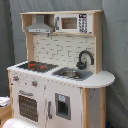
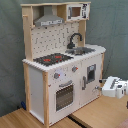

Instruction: Play with the kitchen

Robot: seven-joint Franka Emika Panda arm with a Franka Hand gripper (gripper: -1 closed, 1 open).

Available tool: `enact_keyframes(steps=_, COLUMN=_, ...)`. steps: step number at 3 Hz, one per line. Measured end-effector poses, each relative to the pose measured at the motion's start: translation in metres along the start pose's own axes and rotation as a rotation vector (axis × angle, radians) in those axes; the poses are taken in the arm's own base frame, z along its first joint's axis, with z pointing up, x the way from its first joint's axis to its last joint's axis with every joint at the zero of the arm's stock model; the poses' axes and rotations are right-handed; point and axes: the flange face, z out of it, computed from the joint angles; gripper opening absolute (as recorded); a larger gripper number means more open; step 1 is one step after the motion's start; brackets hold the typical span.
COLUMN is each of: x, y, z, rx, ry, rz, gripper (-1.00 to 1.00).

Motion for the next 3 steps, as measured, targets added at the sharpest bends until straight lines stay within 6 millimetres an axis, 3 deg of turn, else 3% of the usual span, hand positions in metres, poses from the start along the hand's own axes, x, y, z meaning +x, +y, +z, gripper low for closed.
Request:
enact_keyframes(steps=1, x=-0.016, y=-0.024, z=0.022, rx=0.119, ry=-0.054, rz=0.065, gripper=1.0)
enact_keyframes(steps=3, x=-0.019, y=-0.026, z=0.05, rx=0.139, ry=-0.109, rz=0.274, gripper=1.0)
